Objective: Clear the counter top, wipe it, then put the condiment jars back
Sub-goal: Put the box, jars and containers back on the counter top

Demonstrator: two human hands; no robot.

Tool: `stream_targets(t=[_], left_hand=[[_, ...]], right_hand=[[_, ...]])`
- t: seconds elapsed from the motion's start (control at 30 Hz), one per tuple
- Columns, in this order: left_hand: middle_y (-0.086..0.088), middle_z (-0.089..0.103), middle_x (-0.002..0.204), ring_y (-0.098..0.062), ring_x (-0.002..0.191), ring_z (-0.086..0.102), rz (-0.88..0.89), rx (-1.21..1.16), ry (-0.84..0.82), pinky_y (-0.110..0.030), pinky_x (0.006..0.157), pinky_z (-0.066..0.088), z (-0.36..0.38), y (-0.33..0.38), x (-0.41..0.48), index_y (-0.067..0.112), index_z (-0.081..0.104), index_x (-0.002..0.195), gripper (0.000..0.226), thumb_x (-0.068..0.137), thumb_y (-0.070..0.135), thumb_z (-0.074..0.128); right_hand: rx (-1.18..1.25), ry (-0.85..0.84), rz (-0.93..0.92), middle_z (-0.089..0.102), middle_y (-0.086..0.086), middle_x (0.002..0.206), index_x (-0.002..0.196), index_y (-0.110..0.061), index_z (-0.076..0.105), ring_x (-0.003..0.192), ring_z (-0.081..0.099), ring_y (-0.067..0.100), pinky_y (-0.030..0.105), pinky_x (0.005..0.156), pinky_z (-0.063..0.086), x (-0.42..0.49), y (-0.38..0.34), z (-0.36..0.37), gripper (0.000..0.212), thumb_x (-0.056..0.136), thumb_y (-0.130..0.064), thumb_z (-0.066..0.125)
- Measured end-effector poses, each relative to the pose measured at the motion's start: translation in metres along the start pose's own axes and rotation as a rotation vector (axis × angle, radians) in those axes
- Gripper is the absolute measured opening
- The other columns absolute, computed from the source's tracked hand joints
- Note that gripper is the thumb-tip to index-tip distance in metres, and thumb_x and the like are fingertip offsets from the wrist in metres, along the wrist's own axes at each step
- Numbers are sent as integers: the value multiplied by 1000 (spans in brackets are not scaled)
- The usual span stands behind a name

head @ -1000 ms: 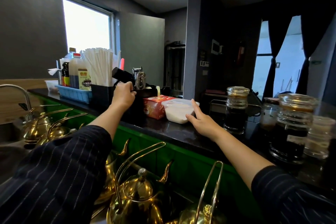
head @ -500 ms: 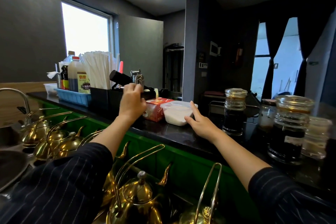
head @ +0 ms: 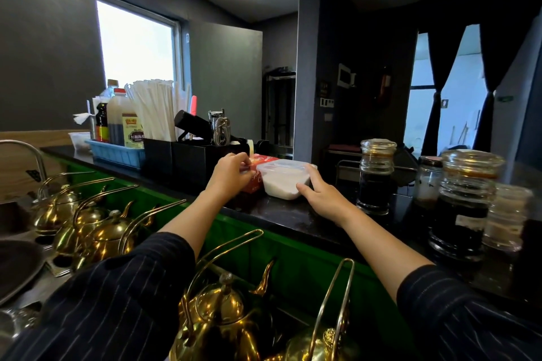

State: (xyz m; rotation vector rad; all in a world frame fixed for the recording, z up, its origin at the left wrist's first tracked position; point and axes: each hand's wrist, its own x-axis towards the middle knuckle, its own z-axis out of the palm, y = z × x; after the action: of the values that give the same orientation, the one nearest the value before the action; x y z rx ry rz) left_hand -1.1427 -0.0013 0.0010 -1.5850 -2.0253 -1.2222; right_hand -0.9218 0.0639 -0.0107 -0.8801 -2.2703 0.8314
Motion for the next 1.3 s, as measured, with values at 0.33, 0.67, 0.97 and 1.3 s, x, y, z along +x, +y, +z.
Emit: stream_targets(t=[0.33, 0.67, 0.97, 1.3], left_hand=[[-15, 61, 120, -27, 105, 60, 70, 27, -35, -33, 93, 49, 10, 19, -3, 11, 67, 118, 32, 89, 4, 56], [-12, 64, 116, -29, 105, 60, 10, 149, -101, -43, 84, 54, -2, 36, -2, 15, 68, 116, 34, 86, 8, 51], [-14, 58, 132, -28, 126, 51, 150, -22, -177, -36, 105, 40, 4, 150, -26, 5, 55, 131, 49, 82, 9, 57], [-17, 55, 125, -29, 117, 53, -151, -232, -394, -31, 85, 44, 48, 229, -58, -1, 44, 124, 56, 82, 24, 73]], right_hand=[[4, 103, -50, 51, 13, 135, 135, -25, 31, 119, 50, 27, 31, 84, 33, 0, 1, 0, 35, 102, -36, 38], [40, 61, -6, 44, 12, 144, 146, -26, 22, 125, 46, 26, 31, 92, 34, -8, -4, -1, 51, 101, -32, 43], [-128, 370, -157, 71, 0, 87, 106, -11, 72, 78, 64, 8, 18, 66, 44, -129, -25, -33, 21, 95, -15, 55], [-105, 940, 101, 50, 8, 124, 127, -7, 45, 119, 46, 23, 35, 98, 44, -213, 13, -74, 55, 83, -25, 73]])
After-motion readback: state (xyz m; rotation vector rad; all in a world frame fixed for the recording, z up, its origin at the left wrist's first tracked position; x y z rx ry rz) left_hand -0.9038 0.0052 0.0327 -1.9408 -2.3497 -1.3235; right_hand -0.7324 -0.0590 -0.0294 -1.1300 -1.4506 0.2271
